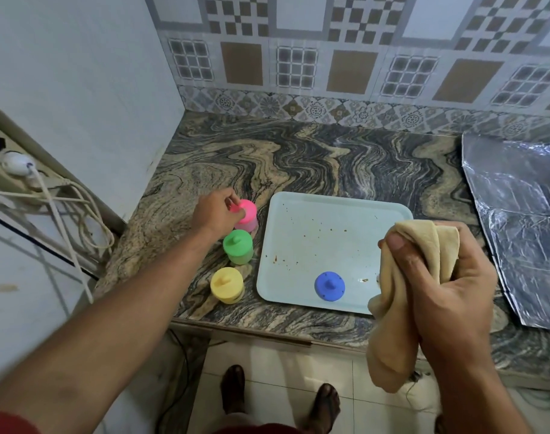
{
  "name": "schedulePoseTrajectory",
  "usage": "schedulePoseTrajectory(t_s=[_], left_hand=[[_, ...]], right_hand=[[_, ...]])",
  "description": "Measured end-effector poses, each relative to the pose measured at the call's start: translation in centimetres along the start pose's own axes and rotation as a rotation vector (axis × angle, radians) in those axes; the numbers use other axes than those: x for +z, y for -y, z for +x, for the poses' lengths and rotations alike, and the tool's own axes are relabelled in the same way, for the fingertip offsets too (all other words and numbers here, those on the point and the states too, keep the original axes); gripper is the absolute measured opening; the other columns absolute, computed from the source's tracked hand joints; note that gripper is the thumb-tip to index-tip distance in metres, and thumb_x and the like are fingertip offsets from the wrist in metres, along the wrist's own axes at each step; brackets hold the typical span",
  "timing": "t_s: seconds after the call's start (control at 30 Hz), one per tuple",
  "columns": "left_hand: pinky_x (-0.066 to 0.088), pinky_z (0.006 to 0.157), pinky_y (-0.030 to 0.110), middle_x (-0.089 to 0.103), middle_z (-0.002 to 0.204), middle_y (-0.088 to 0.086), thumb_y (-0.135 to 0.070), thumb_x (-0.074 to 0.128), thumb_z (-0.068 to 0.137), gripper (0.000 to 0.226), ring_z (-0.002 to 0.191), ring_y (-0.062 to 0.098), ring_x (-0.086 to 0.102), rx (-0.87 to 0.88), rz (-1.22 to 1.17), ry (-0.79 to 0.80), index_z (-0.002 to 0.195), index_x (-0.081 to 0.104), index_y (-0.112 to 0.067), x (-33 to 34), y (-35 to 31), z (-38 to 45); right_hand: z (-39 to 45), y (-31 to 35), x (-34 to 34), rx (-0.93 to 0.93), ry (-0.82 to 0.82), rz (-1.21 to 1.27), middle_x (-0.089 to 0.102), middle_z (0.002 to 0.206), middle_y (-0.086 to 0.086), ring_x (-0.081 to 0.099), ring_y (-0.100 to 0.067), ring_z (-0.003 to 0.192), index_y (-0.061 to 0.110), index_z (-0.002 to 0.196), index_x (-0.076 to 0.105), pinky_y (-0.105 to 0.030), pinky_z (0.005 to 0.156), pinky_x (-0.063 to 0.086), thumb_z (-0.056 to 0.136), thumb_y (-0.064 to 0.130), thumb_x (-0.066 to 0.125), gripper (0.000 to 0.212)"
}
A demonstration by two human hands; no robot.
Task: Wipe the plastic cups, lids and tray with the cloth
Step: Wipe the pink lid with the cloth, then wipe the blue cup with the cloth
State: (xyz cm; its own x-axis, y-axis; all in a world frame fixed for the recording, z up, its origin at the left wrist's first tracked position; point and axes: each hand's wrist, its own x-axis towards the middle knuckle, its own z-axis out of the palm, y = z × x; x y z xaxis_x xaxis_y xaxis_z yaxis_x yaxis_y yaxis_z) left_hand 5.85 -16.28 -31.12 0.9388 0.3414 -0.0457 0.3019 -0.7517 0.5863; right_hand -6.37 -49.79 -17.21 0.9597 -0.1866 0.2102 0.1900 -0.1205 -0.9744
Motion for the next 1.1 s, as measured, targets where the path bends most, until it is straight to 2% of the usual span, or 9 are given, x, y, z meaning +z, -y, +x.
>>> schedulePoseTrajectory(t_s=[0.07, 0.23, 0.33, 0.43, 0.53, 0.63, 0.77, 0.93, 1.1], left_hand=[[0.062, 0.075, 0.043, 0.075, 0.09, 0.0, -0.021, 0.084, 0.077, 0.018, 0.085, 0.026, 0.072, 0.005, 0.014, 0.01, 0.081, 0.068, -0.028, 0.0, 0.0, -0.1], [0.048, 0.079, 0.035, 0.066, 0.108, 0.009, -0.038, 0.083, 0.081, 0.028, 0.099, 0.028, 0.062, 0.096, 0.099, -0.045, 0.103, 0.071, -0.025, 0.0, -1.5, -0.3], [0.043, 0.079, 0.032, 0.06, 0.107, 0.003, -0.039, 0.08, 0.086, 0.025, 0.097, 0.021, 0.057, 0.231, 0.026, -0.047, 0.106, 0.071, -0.026, 1.1, -4.6, -2.0], [0.05, 0.09, 0.038, 0.059, 0.106, -0.003, -0.03, 0.078, 0.088, 0.025, 0.102, 0.02, 0.06, 0.44, -0.042, 0.117, 0.111, 0.071, -0.025, 3.5, -8.7, -4.8], [0.049, 0.1, 0.045, 0.059, 0.113, -0.003, -0.032, 0.075, 0.084, 0.037, 0.112, 0.021, 0.057, 0.645, -0.033, 0.35, 0.12, 0.068, -0.028, 7.0, -12.6, -7.4], [0.045, 0.105, 0.047, 0.052, 0.128, -0.002, -0.035, 0.078, 0.078, 0.062, 0.122, 0.023, 0.051, 0.758, 0.123, 0.549, 0.136, 0.058, -0.034, 10.7, -16.6, -8.9], [0.043, 0.107, 0.044, 0.039, 0.148, -0.001, -0.031, 0.083, 0.072, 0.094, 0.133, 0.026, 0.044, 0.879, 0.355, 0.642, 0.153, 0.037, -0.04, 14.5, -21.1, -9.5], [0.044, 0.109, 0.046, 0.038, 0.154, 0.003, -0.029, 0.088, 0.07, 0.101, 0.137, 0.03, 0.045, 0.913, 0.45, 0.7, 0.155, 0.035, -0.034, 17.4, -22.9, -8.8], [0.05, 0.088, 0.039, 0.045, 0.13, -0.001, -0.031, 0.084, 0.072, 0.077, 0.104, 0.031, 0.06, 0.849, 0.286, 0.69, 0.14, 0.049, -0.033, 17.5, -22.7, -8.6]], right_hand=[[0.4, -0.2, -0.8, -0.009, -0.028, 0.005, 0.071, 0.088, -0.019, 0.064, -0.029, 0.074, 0.019, 0.09, 0.065, -0.056, 0.07, 0.057, 0.089, 0.021, 0.082, 0.016], [0.8, 0.0, -4.4, -0.032, -0.134, 0.042, 0.071, 0.081, 0.011, 0.064, -0.01, 0.075, 0.023, 0.092, 0.065, -0.028, 0.071, 0.055, 0.089, 0.023, 0.079, 0.014], [0.4, -0.8, -7.1, -0.015, -0.21, 0.03, 0.071, 0.087, -0.004, 0.066, -0.022, 0.08, 0.022, 0.094, 0.067, -0.039, 0.073, 0.054, 0.093, 0.017, 0.079, 0.013], [-0.6, -1.3, -9.1, 0.019, -0.279, 0.042, 0.07, 0.082, 0.006, 0.063, -0.013, 0.075, 0.023, 0.093, 0.067, -0.033, 0.069, 0.052, 0.093, 0.016, 0.077, 0.012], [-1.8, -1.6, -10.6, 0.051, -0.31, 0.032, 0.069, 0.084, 0.002, 0.062, -0.016, 0.077, 0.022, 0.094, 0.068, -0.038, 0.071, 0.052, 0.09, 0.019, 0.079, 0.011], [-2.9, -1.9, -11.2, 0.079, -0.344, 0.048, 0.069, 0.083, 0.002, 0.062, -0.014, 0.076, 0.016, 0.096, 0.069, -0.034, 0.072, 0.052, 0.087, 0.021, 0.079, 0.015], [-4.0, -2.3, -11.9, 0.08, -0.357, 0.03, 0.068, 0.079, 0.005, 0.061, -0.006, 0.072, 0.004, 0.098, 0.067, -0.02, 0.068, 0.052, 0.087, 0.017, 0.078, 0.02], [-4.9, -3.0, -13.2, 0.105, -0.329, -0.034, 0.068, 0.085, -0.002, 0.064, -0.011, 0.078, 0.005, 0.099, 0.068, -0.03, 0.075, 0.053, 0.09, 0.013, 0.079, 0.017], [-5.5, -3.7, -14.4, 0.152, -0.332, -0.022, 0.071, 0.092, -0.002, 0.067, -0.021, 0.085, 0.015, 0.104, 0.071, -0.048, 0.082, 0.052, 0.081, 0.03, 0.073, 0.028]])
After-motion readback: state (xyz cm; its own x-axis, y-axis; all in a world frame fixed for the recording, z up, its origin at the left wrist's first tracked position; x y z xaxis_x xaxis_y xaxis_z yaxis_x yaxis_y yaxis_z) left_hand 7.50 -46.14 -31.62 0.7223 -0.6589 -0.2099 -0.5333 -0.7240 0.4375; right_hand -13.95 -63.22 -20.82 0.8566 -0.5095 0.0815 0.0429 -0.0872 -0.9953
